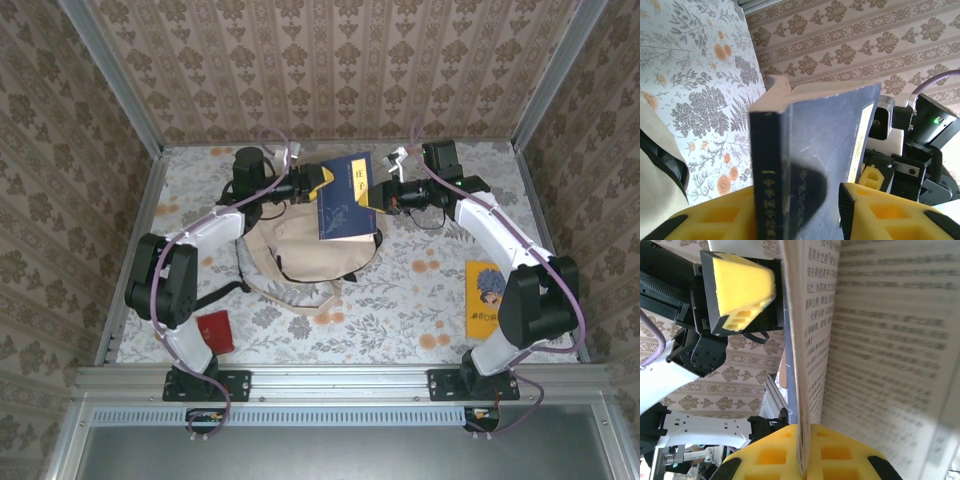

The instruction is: Pack books, pencil case, and school supplies into a backpack

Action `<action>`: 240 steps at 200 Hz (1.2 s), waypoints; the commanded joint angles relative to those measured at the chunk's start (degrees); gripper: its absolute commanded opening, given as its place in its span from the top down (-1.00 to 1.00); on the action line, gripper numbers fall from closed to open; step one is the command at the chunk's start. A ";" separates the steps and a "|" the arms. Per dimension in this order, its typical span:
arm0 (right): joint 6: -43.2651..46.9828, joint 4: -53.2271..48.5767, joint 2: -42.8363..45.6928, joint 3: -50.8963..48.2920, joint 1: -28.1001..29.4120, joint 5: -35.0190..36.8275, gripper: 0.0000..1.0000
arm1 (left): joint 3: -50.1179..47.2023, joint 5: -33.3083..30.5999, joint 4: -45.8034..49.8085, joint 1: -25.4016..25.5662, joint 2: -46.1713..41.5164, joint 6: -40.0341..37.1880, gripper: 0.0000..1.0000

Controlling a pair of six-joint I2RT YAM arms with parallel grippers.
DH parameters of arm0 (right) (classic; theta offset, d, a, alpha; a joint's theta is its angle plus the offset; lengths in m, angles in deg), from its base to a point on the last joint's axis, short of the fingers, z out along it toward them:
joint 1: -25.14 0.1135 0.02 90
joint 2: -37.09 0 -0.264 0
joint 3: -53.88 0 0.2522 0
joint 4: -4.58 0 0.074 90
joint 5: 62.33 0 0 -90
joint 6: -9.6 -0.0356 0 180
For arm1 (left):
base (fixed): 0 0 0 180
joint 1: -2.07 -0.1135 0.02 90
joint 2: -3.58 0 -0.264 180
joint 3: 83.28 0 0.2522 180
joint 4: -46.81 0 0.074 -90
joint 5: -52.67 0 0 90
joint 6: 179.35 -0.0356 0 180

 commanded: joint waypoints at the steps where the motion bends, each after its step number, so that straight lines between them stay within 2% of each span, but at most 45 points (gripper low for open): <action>1: 1.05 -0.91 -1.63 2.41 0.08 1.15 1.00 | 1.16 3.16 -2.09 1.19 -1.68 -0.09 0.36; 11: 1.45 -2.15 -1.70 2.83 -0.05 2.16 1.00 | 1.18 2.86 -1.34 0.95 -1.85 -0.43 0.54; 20: 1.87 -3.26 -1.47 3.12 -0.13 3.77 0.89 | 1.14 2.25 -0.74 0.65 -2.12 -0.80 0.70; 40: 0.03 -2.70 1.15 1.08 -1.12 8.00 0.25 | 0.68 -0.71 0.34 -0.05 -3.48 -1.20 0.86; 64: -8.35 4.38 7.73 -6.30 -2.47 14.52 -0.52 | -0.03 -7.35 -0.03 -0.37 -5.36 0.00 0.98; 74: -13.78 9.66 10.80 -10.49 -2.18 16.95 -0.70 | -0.47 -11.38 0.03 -0.27 -6.27 0.66 0.98; 92: -27.33 21.97 15.10 -18.56 -1.15 20.26 -0.88 | -1.32 -18.48 -0.61 0.23 -7.82 2.29 0.98; 105: -38.61 33.40 15.75 -24.19 0.45 21.10 -0.92 | -1.93 -23.85 -2.53 0.71 -8.33 4.53 0.98; 123: -49.10 47.59 14.58 -28.18 3.51 22.36 -0.94 | -2.75 -28.69 -6.00 1.48 -8.21 8.14 0.99; 149: -54.73 55.89 11.89 -26.63 7.44 26.18 -0.96 | -3.48 -33.31 -9.01 2.14 -7.65 11.14 0.99; 156: -56.05 57.41 9.08 -25.55 8.23 26.82 -0.96 | -3.48 -34.04 -9.68 3.93 -7.42 11.82 0.99; 181: -60.73 63.50 2.94 -22.43 10.33 29.63 -0.92 | -3.10 -35.17 -11.96 4.90 -6.12 13.94 0.99; 214: -63.04 68.57 -0.86 -22.08 11.96 33.43 -0.59 | -3.77 -36.33 -13.48 5.17 -5.24 15.51 0.99; 240: -62.84 68.71 0.37 -24.16 12.39 36.79 -0.12 | -4.98 -36.74 -13.67 5.09 -5.19 15.95 0.94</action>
